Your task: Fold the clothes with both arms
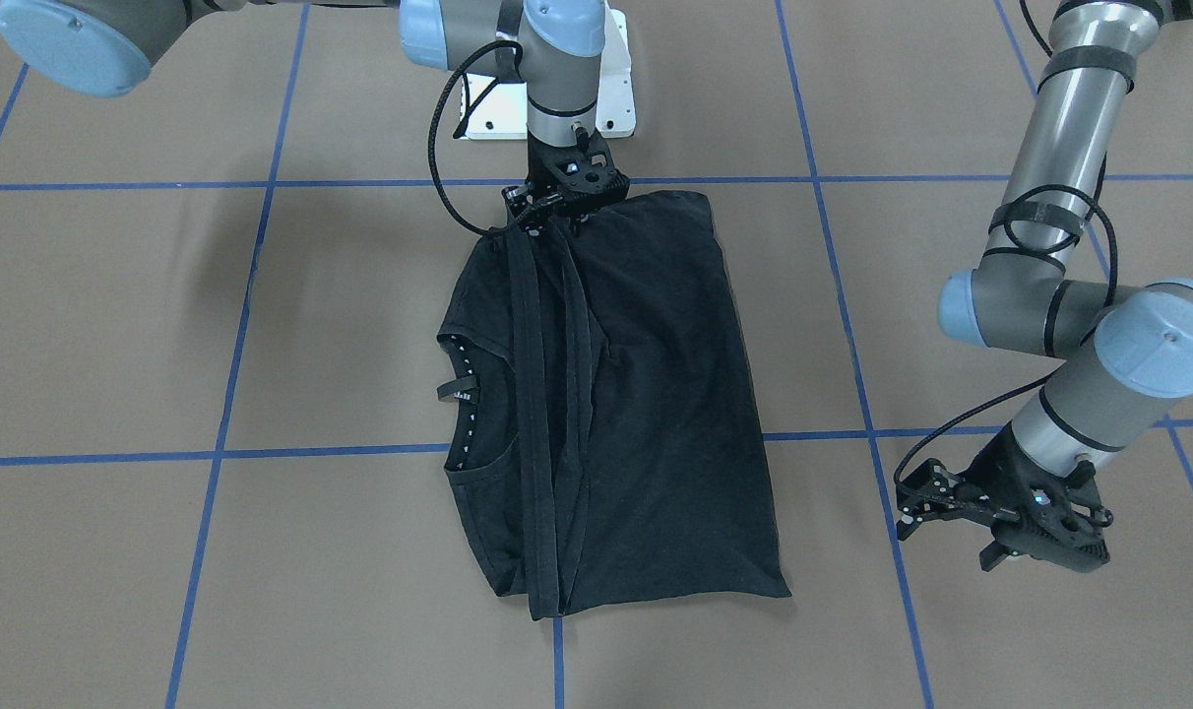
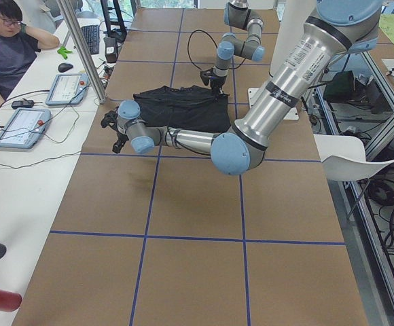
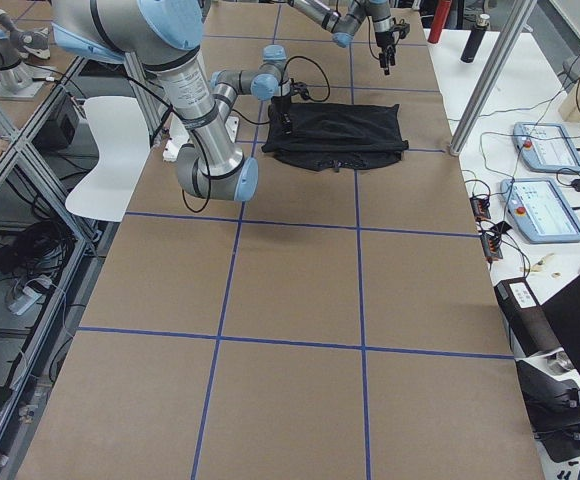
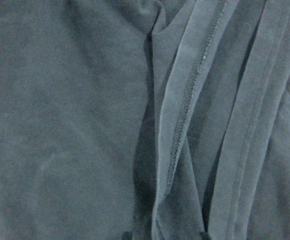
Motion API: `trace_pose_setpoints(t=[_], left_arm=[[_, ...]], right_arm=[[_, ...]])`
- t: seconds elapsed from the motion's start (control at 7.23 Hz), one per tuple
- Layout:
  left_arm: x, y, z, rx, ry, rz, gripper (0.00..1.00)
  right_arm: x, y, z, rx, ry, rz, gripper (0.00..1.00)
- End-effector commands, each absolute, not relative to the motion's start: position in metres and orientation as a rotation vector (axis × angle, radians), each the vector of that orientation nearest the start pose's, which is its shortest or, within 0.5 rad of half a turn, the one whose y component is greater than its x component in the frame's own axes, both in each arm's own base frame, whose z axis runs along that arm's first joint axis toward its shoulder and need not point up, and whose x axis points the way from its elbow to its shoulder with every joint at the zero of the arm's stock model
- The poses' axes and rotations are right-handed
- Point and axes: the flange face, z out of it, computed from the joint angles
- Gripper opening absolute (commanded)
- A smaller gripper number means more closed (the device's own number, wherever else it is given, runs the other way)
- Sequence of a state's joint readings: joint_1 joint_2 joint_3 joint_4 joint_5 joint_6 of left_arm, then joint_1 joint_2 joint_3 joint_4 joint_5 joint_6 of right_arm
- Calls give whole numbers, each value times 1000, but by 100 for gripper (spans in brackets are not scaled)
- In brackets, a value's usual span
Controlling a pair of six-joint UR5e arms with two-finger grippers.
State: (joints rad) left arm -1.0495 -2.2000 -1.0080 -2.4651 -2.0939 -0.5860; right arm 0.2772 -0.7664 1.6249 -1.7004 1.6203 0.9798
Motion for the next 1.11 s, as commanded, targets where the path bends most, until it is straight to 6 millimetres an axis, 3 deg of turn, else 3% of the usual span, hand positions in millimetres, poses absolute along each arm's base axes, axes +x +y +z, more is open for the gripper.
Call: trace_pose_setpoints(t=[0.0,0.14,0.69,0.83,0.97], left_arm=[[311,-709,447,545,903,193,100],[313,-708,447,543,903,196,100],[313,-708,446,545,903,194,100],[314,-707,446,543,905,196,100],[314,-708,446,544,904,195,100]], right_arm=[[-636,-324,169,270,-675,-315,6],[-635,-327,171,270,-672,-311,0],[-628,-318,164,261,-690,-305,0],[-603,-312,184,255,-684,-298,0],[-572,-297,221,236,-675,-285,0]])
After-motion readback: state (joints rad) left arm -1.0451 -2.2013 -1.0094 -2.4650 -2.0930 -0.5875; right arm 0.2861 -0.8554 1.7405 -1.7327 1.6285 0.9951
